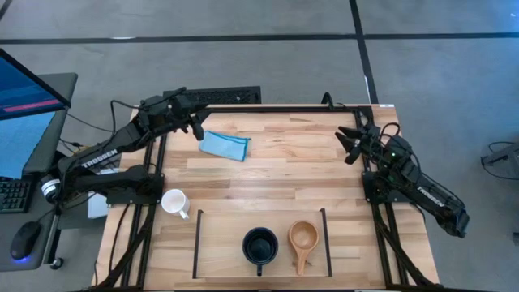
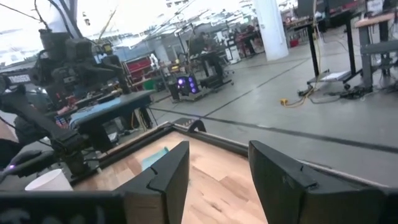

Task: Stack small to large cups/mugs on shelf
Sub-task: Put the white mug on the shelf

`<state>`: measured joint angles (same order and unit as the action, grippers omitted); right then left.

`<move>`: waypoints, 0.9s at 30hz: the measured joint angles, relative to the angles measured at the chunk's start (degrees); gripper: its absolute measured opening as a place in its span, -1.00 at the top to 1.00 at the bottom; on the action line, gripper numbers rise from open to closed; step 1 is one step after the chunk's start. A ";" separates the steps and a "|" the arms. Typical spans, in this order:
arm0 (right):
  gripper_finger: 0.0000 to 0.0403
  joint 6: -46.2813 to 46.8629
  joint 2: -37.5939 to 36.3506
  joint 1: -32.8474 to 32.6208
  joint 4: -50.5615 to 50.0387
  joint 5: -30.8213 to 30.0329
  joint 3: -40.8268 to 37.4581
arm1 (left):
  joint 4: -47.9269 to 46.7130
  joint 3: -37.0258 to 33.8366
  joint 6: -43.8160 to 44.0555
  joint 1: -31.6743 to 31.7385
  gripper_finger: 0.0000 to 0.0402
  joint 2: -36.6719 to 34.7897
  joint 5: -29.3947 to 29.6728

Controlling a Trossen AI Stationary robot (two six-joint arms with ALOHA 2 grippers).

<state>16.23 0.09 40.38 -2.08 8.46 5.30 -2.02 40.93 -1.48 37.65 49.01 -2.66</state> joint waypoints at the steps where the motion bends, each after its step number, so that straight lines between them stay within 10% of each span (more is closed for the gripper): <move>1: 0.07 0.27 -0.02 0.00 -0.26 -0.40 0.00 | -0.07 -0.01 -0.06 -0.02 0.37 -0.19 -0.01; 13: 0.08 0.33 -0.02 0.02 1.06 -3.78 0.00 | 7.86 -13.42 6.95 0.84 0.37 -17.17 1.61; 27: 0.07 2.60 -0.02 0.01 0.78 -5.74 0.02 | -24.98 -7.34 23.51 -6.84 0.38 -31.10 -2.19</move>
<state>18.83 0.08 40.39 -1.30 2.72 5.32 -27.01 33.59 22.03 30.80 17.91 -4.85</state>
